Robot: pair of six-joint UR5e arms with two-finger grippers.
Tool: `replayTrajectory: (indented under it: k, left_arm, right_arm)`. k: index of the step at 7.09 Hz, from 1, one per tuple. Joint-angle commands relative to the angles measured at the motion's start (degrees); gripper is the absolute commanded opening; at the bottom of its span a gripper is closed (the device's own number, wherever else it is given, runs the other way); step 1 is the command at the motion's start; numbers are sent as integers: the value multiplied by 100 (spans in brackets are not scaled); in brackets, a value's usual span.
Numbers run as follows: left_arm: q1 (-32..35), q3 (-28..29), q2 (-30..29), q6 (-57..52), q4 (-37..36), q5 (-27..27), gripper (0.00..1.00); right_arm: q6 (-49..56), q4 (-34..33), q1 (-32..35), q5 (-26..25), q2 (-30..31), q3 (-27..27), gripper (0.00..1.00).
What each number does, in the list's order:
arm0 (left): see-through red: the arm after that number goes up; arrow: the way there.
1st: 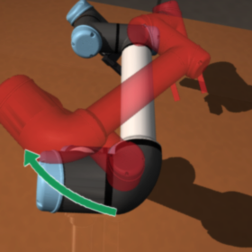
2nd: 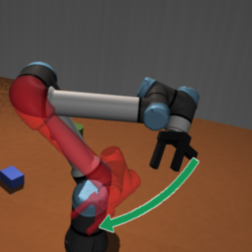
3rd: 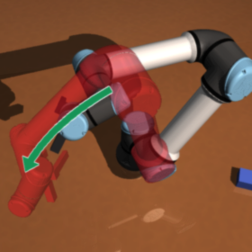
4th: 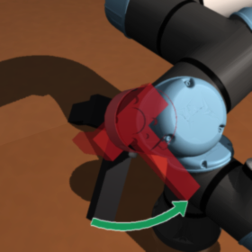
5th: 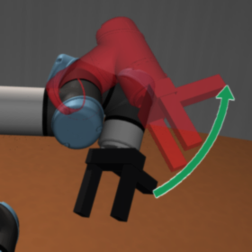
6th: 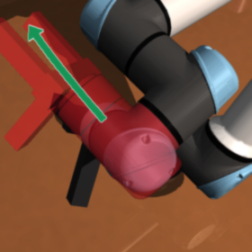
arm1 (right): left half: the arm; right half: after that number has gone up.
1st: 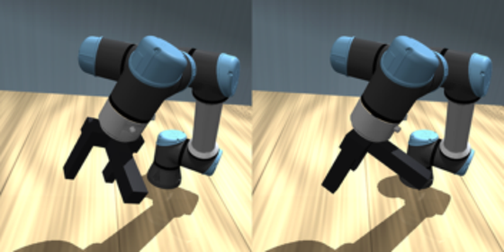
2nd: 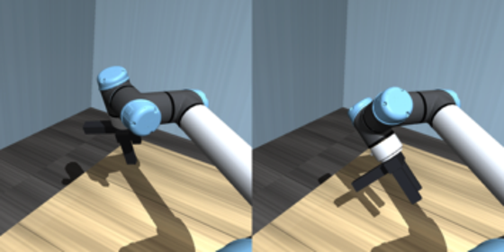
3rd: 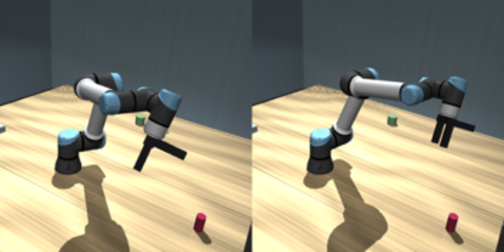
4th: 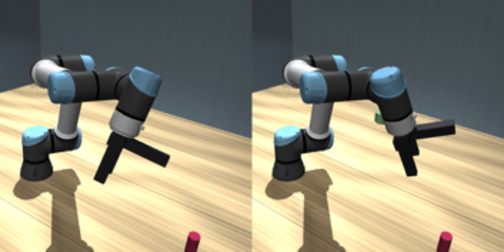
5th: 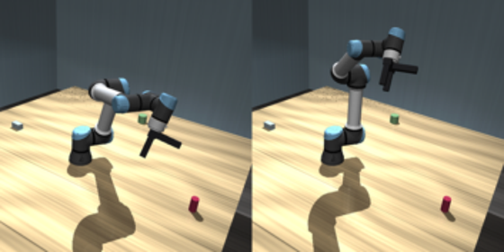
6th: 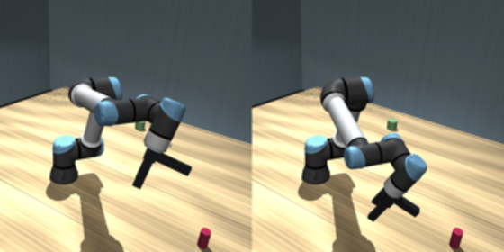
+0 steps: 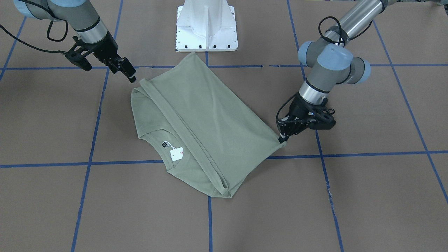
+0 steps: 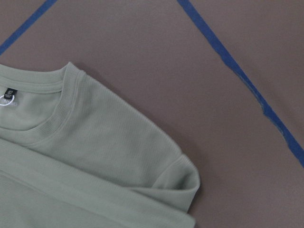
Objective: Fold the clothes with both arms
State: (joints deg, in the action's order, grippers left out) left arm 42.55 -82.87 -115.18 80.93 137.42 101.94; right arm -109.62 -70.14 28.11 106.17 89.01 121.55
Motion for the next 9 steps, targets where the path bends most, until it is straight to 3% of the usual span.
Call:
replayTrajectory:
  k: [1,3,5,6,7,9]
  left_arm:
    - [683,1521,-1317,-122,31,2,0]
    - [816,2595,-2207,-78,231,-16,0]
    - [817,2969,-2351,-69,531,-78,0]
    - [817,2926,-2351,-69,541,-69,47]
    - [860,2438,-2177,-103,506,-17,54]
    - [852,815,-898,-130,479,595,57]
  right_arm:
    - [-7,9,133,-9,-6,-9,100]
    - [-7,9,178,-306,-59,-70,100]
    - [-7,-9,178,-527,-269,-184,100]
    - [-16,-9,178,-527,-444,-185,100]
    - [-16,-9,169,-527,-716,-237,100]
    - [-7,-35,47,-519,-1173,-595,100]
